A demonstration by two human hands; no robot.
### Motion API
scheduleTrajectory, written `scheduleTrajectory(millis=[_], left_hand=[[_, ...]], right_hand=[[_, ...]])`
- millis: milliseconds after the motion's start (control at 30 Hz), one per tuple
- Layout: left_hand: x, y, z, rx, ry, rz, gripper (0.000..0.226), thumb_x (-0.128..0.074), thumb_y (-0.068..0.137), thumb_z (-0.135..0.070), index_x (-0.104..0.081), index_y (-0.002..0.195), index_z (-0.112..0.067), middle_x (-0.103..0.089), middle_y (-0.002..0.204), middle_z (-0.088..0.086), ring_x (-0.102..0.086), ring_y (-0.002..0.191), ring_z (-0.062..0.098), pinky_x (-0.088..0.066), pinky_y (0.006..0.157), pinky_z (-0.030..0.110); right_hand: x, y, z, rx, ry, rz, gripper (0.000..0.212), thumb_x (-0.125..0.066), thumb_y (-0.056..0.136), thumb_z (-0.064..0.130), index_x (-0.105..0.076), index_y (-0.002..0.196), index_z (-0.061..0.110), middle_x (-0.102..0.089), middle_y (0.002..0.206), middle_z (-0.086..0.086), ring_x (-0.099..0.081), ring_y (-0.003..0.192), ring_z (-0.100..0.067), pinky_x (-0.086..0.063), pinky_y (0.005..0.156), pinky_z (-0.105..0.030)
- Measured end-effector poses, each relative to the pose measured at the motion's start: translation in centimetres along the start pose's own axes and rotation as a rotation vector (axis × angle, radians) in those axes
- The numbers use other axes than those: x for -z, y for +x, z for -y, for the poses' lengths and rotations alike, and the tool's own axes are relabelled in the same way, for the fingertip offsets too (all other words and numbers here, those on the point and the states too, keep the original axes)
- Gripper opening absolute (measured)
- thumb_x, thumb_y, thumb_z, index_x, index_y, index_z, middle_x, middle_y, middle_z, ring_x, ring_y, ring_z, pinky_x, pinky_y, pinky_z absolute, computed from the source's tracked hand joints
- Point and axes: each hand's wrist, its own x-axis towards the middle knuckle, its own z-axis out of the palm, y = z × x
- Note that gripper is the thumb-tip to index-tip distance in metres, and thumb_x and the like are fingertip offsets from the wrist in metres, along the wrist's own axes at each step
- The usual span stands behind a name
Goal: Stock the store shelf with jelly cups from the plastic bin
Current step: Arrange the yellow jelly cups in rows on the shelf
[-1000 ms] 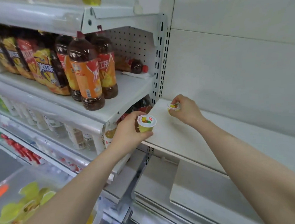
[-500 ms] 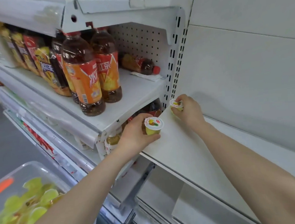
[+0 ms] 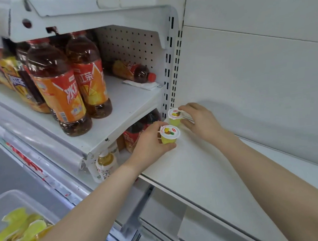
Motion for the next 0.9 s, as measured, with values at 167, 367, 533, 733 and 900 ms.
scheduleTrajectory(millis=[167, 367, 533, 733, 900], left_hand=[[-1.6, 1.5, 0.0, 0.008, 0.018, -0.012, 0.057, -0.082, 0.069, -0.017, -0.056, 0.119, -0.023, -0.065, 0.108, -0.009, -0.062, 0.097, 0.006, -0.052, 0.088, 0.028], [-1.8, 2.0, 0.5, 0.055, 0.058, -0.029, 0.054, -0.077, 0.072, -0.017, -0.054, 0.121, -0.023, -0.066, 0.111, -0.007, -0.061, 0.104, 0.012, -0.05, 0.092, 0.031], [-1.6, 1.7, 0.1, 0.045, 0.088, -0.001, 0.051, -0.072, 0.077, -0.018, -0.052, 0.123, -0.025, -0.063, 0.115, -0.007, -0.059, 0.106, 0.013, -0.05, 0.093, 0.035], [-0.6, 0.8, -0.8, 0.029, 0.18, 0.024, 0.07, -0.071, 0.082, -0.014, -0.036, 0.143, -0.012, -0.048, 0.139, 0.005, -0.044, 0.128, 0.019, -0.028, 0.094, 0.014], [1.5, -0.9, -1.7, -0.062, 0.358, 0.002, 0.078, -0.069, 0.086, -0.022, -0.025, 0.15, -0.013, -0.04, 0.144, 0.007, -0.04, 0.133, 0.021, -0.03, 0.105, 0.025]], right_hand=[[1.6, -0.7, -1.1, -0.034, -0.102, -0.01, 0.039, -0.06, 0.095, 0.024, -0.058, 0.132, 0.013, -0.059, 0.127, -0.01, -0.056, 0.111, -0.034, -0.046, 0.089, -0.04], [2.4, -1.5, -1.4, -0.072, -0.168, 0.011, 0.041, -0.056, 0.096, 0.024, -0.053, 0.135, 0.011, -0.058, 0.128, -0.011, -0.053, 0.112, -0.035, -0.045, 0.091, -0.044], [2.6, -2.3, -1.0, -0.093, -0.19, 0.014, 0.043, -0.055, 0.097, 0.025, -0.051, 0.137, 0.01, -0.058, 0.129, -0.012, -0.053, 0.114, -0.036, -0.044, 0.093, -0.044], [3.2, -3.3, 0.6, -0.069, -0.23, 0.003, 0.047, -0.056, 0.096, 0.025, -0.048, 0.139, 0.007, -0.06, 0.127, -0.015, -0.055, 0.109, -0.038, -0.045, 0.088, -0.045], [4.5, -4.9, 2.5, -0.019, -0.302, -0.034, 0.047, -0.059, 0.094, 0.024, -0.05, 0.137, 0.005, -0.061, 0.125, -0.016, -0.056, 0.109, -0.039, -0.045, 0.087, -0.046]])
